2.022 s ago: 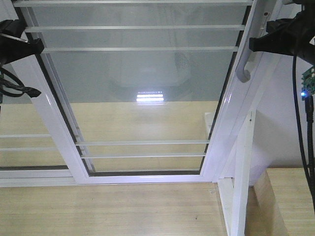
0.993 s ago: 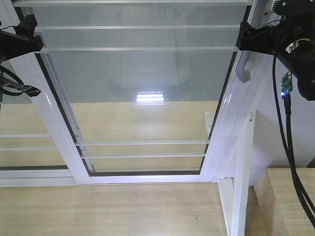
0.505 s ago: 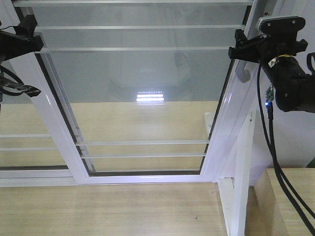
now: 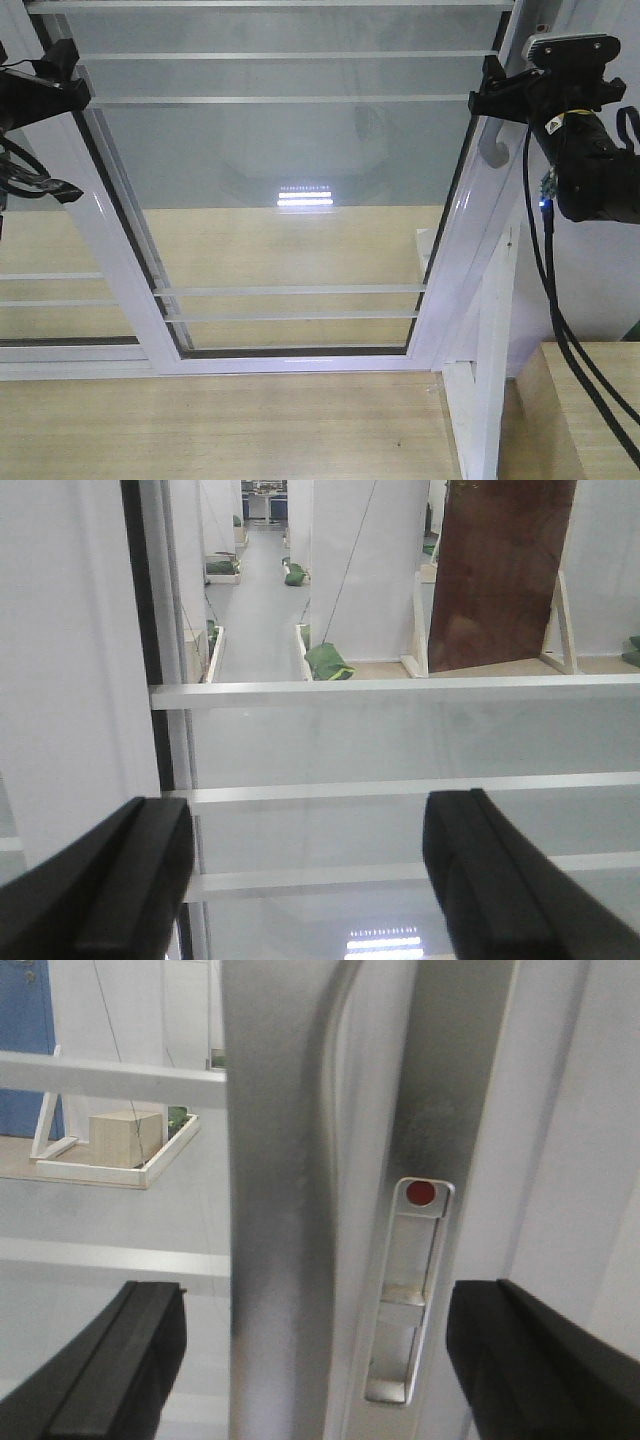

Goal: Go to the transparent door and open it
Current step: 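Close the right gripper around the grey vertical door handle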

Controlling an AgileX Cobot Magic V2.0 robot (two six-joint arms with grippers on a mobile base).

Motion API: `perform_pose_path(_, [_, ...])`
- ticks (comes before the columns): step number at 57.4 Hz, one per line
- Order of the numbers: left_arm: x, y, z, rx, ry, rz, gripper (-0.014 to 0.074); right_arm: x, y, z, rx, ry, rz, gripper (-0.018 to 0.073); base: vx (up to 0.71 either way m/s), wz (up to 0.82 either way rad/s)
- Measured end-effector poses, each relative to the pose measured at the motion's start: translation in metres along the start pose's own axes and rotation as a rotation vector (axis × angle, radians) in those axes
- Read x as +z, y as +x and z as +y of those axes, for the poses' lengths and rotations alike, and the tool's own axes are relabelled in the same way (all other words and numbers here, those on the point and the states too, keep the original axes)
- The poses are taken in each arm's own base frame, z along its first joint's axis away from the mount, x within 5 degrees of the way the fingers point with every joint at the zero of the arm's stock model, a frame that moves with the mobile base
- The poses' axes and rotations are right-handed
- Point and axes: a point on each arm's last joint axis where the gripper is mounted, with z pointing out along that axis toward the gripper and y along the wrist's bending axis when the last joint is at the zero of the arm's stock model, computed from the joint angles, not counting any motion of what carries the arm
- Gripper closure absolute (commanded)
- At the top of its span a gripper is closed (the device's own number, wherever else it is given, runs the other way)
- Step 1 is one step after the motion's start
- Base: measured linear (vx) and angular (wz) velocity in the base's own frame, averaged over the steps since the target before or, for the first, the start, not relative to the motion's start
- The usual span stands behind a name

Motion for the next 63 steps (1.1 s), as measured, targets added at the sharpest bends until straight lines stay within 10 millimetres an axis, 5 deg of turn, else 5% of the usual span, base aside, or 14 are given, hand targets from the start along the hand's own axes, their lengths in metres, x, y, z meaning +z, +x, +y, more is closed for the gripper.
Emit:
perform_pose_path(9, [0.000,0.000,0.000,0.000,0.000,0.000,0.0010,0.002,0.007,0.001,-0.003,-0.003,0.010,0.0083,0.00,0.00])
perform_pose_path(30, [0.000,0.000,0.000,0.000,0.000,0.000,0.0010,0.002,0.005,0.002,0.002,-0.011,-0.015,0.0571,0.00,0.00])
perform_pose_path(63, [0.000,0.000,0.000,0.000,0.000,0.000,0.0010,0.001,0.004,0.014,0.025,-0.089,-0.019,0.0568,0.00,0.00])
